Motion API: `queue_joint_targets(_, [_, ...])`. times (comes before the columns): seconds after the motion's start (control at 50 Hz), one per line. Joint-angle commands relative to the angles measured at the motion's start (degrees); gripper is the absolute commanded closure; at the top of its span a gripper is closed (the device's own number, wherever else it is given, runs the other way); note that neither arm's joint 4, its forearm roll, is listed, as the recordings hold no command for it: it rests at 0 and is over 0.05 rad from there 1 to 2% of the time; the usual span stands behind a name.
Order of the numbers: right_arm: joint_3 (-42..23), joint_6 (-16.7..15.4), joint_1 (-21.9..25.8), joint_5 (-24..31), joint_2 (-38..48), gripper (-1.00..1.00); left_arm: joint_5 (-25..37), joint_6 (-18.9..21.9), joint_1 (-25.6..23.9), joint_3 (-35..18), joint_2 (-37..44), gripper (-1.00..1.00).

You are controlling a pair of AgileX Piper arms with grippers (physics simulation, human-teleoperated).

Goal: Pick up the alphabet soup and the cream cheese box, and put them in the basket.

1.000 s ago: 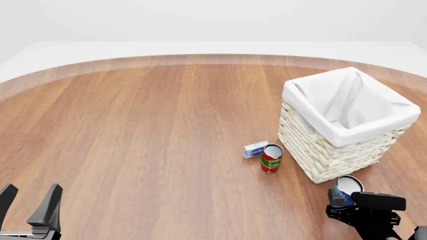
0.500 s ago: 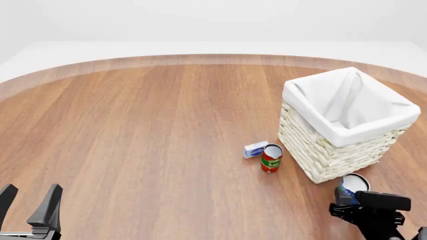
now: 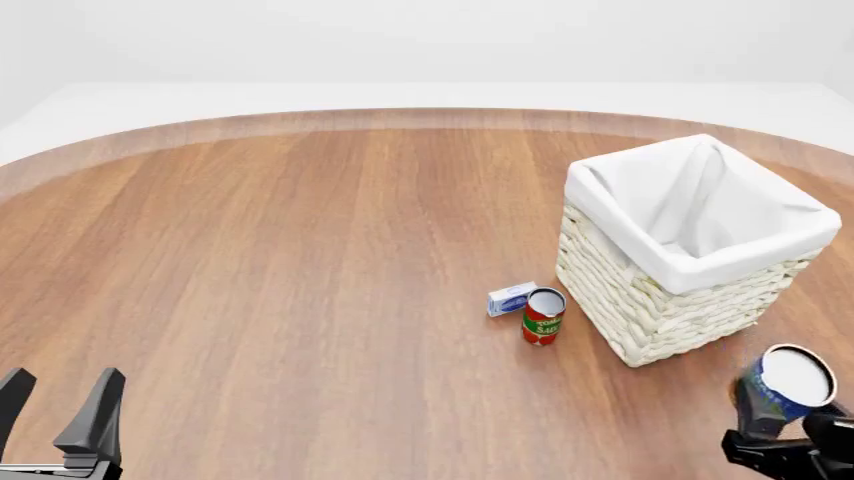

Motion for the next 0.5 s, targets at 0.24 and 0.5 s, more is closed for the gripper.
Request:
queue_joint_targets(0.24, [-17.00, 0.77, -0.58, 29.31, -24.58, 1.00, 0.00, 0.00, 0.01, 0.00, -0.02, -1.00])
queue_joint_targets(0.5, [-28.52, 2.16, 0.46, 33.31, -24.62, 1.00, 0.00, 0.00, 0.00, 0.00, 0.00, -1.00])
